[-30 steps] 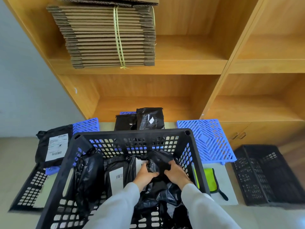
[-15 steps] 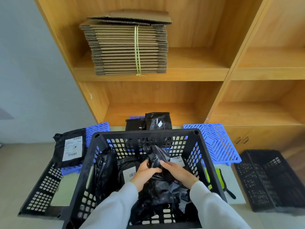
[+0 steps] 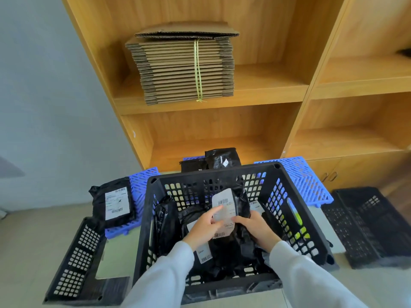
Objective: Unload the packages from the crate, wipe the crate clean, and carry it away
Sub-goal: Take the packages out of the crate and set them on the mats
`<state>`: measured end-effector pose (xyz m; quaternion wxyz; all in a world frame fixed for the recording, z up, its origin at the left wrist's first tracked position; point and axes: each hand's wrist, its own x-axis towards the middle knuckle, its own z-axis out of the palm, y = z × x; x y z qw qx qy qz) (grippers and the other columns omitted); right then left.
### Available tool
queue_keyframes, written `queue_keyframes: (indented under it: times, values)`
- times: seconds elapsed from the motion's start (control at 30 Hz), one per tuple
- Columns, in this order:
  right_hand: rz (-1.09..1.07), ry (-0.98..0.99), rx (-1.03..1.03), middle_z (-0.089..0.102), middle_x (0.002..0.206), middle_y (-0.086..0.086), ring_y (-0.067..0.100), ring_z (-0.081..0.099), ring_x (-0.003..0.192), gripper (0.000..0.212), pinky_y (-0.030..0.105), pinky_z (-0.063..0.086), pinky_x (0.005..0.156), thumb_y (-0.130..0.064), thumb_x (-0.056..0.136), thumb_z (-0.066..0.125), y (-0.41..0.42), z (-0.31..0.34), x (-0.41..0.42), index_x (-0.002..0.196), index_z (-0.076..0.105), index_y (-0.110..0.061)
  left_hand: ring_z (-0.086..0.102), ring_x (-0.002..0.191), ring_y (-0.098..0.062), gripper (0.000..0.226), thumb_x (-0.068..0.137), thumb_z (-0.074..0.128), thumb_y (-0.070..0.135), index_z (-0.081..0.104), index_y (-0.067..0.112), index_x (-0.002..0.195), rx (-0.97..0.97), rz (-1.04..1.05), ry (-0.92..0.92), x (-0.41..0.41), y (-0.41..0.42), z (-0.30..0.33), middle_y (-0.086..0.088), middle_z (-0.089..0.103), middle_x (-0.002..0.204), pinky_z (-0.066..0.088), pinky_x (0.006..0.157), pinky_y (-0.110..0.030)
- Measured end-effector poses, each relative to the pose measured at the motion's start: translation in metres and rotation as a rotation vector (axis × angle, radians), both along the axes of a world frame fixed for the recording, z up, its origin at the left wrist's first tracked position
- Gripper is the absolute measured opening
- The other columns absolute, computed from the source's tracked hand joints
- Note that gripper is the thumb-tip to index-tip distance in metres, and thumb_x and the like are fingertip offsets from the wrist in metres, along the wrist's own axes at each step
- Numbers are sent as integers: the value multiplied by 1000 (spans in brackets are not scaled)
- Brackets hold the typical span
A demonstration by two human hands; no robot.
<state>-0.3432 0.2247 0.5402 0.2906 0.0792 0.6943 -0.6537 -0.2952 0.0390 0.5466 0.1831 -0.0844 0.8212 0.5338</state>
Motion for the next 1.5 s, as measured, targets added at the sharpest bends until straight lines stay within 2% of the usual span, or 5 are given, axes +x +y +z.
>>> queue_keyframes:
  times: [0.37, 0.53, 0.93, 1.33, 1.5]
  values:
    - [-36, 87, -131, 73, 122, -2, 23, 70, 112, 104, 49, 49, 106, -48, 54, 98, 1, 11, -3, 142, 53, -17, 70, 111, -18, 58, 89, 72, 53, 58, 25, 138, 378, 438, -161, 11, -39, -3, 5, 72, 122, 59, 95, -40]
    - [19, 87, -74, 72, 124, -5, 13, 70, 109, 50, 32, 54, 96, -34, 85, 80, -13, 40, 9, 130, 64, -18, 74, 104, -17, 30, 96, 70, 36, 70, 18, 120, 483, 392, -115, 16, -43, 6, 2, 78, 109, 57, 99, -46]
    - [52, 289, 57, 57, 140, -11, 15, 53, 132, 111, 45, 48, 108, -71, 59, 85, -10, 20, 19, 152, 40, -30, 76, 98, -21, 36, 90, 78, 35, 69, 12, 115, 504, 519, -16, 4, -33, 18, -4, 79, 104, 58, 96, -49]
    - [-46, 291, -34, 75, 107, -9, -3, 71, 85, 31, 13, 54, 67, -17, 86, 79, 12, 41, -3, 111, 64, -27, 76, 98, -16, 35, 90, 78, 31, 66, 17, 119, 468, 465, 3, -22, -6, 37, 1, 78, 107, 58, 97, -45]
    - [-39, 284, -73, 68, 130, -5, 11, 66, 114, 62, 31, 55, 93, -39, 76, 86, 27, 45, -32, 131, 61, -25, 74, 103, -12, 46, 87, 82, 28, 62, 23, 127, 411, 315, -61, -34, -7, 54, 6, 77, 114, 60, 94, -39]
